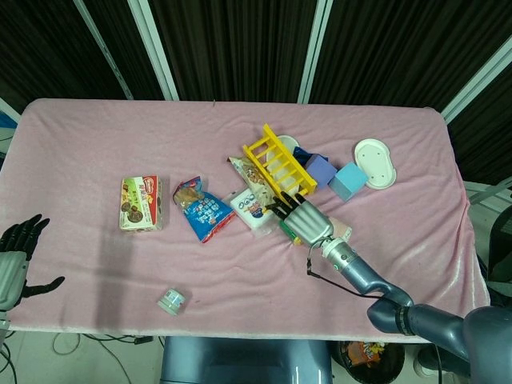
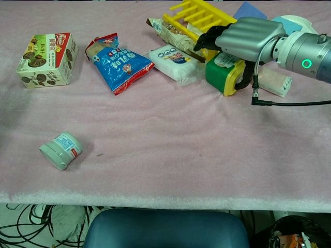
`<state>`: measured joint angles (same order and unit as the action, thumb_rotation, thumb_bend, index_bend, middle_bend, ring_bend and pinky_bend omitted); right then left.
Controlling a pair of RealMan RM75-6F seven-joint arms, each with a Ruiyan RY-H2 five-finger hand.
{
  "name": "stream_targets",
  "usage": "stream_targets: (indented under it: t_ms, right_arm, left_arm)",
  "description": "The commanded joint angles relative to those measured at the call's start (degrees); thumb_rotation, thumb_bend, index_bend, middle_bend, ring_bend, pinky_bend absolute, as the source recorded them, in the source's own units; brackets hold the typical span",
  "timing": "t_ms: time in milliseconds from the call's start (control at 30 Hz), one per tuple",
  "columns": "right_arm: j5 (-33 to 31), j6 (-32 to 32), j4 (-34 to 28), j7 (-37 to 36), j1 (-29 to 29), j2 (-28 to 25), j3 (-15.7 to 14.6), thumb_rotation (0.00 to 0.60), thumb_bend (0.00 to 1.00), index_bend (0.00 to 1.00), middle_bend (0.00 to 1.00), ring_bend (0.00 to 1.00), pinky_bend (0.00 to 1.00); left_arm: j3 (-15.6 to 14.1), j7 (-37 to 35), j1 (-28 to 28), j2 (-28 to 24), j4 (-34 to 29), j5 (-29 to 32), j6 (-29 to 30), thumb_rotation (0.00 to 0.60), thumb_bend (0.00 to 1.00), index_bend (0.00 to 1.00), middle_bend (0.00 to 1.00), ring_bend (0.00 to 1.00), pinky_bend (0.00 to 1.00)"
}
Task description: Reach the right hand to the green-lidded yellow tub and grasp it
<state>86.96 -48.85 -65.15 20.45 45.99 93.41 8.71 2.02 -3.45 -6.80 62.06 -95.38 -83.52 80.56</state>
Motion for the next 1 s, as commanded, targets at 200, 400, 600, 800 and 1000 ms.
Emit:
stream_targets:
  t_ms: [200, 400, 600, 800, 1000]
  right_arm:
    - [-1.3, 0.8, 2.3, 0.1, 0.3, 1.2, -1.0, 0.600, 0.24, 0.57, 0.46, 0.40, 0.45]
    - [0.2, -2.7, 0.5, -2.6, 0.0, 0.1, -1.4, 0.600, 0.35, 0.83, 0.69, 0.65, 0.70]
    - [2.0, -9.4, -5.3, -5.2, -1.5, -3.5, -0.6, 0.600, 0.36, 0.83, 0.69, 0.65, 0.70]
    - [0.9, -16.6, -17.0, -6.4, -6.0, -9.7, 0.5, 0.600, 0.36, 0.83, 0.69, 0.65, 0.70]
    - [0.5, -25.7, -30.2, -10.1, -13.7, -15.2, -1.5, 0.600, 0.36, 0.83, 0.69, 0.65, 0.70]
  left_arm:
    - [0.2, -0.1, -0.1, -0.1, -0.1, 0.3, -0.1, 0.600, 0.00, 0.00, 0.00, 0.00, 0.00]
    - [0.1, -0.2, -0.1, -0.1, -0.1, 0.1, -0.1, 0.600, 0.00, 0.00, 0.00, 0.00, 0.00]
    - [0.0, -0.1, 0.0, 0.0, 0.1, -0.6, 0.5, 0.600, 0.00, 0.00, 0.00, 0.00, 0.00]
    - [-0.2, -0.1, 0.2, 0.1, 0.3, -1.5, 1.3, 0.600, 0.00, 0.00, 0.00, 0.00, 0.00]
    - [-0.5, 0.1, 0.4, 0.2, 0.6, -2.8, 2.2, 0.600, 0.00, 0.00, 0.00, 0.00, 0.00]
